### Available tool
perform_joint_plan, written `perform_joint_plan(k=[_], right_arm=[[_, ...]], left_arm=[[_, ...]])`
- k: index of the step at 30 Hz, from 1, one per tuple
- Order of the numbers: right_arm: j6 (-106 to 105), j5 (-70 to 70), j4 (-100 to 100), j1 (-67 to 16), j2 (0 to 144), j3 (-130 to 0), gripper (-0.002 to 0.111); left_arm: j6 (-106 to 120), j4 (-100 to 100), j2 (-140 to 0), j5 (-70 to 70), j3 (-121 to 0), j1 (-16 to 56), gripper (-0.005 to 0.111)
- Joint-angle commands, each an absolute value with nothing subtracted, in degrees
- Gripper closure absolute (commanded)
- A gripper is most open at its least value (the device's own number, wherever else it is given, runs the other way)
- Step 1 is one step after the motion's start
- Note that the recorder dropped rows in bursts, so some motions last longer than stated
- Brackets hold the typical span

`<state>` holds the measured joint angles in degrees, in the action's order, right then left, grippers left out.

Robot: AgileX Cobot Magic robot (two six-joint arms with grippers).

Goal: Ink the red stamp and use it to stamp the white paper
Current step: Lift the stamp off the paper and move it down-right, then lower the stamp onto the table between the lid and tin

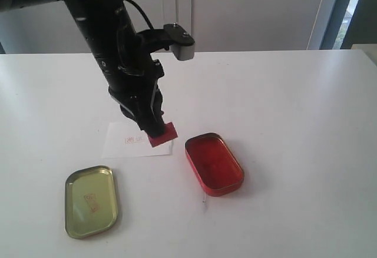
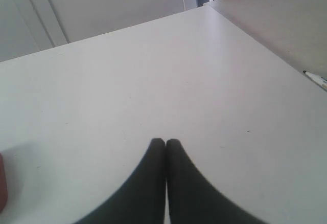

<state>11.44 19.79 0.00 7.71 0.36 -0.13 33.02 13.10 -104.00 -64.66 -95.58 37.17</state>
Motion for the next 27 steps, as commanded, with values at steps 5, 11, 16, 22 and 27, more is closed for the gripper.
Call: perform_joint_plan(k=[5, 11, 16, 22, 27], right_arm=[[11.4, 19.6, 0.0, 8.0, 0.0, 0.0, 0.108], [11.4, 19.6, 0.0, 8.0, 0.0, 0.0, 0.108], [11.4, 19.6, 0.0, 8.0, 0.0, 0.0, 0.108], [11.4, 19.6, 0.0, 8.0, 0.0, 0.0, 0.108], [11.4, 19.6, 0.0, 8.0, 0.0, 0.0, 0.108]], left_arm=[[41.8, 22.4, -103.5, -70.0, -89.2, 37.1, 0.107], [48.4, 29.1, -105.6, -70.0, -84.8, 34.7, 0.107], [52.8, 31.6, -109.7, -70.0, -84.6, 32.7, 0.107], [55.9, 33.5, -114.2, -70.0, -84.6, 32.7, 0.107], [57.5, 33.8, -116.6, -70.0, -84.6, 32.7, 0.107]])
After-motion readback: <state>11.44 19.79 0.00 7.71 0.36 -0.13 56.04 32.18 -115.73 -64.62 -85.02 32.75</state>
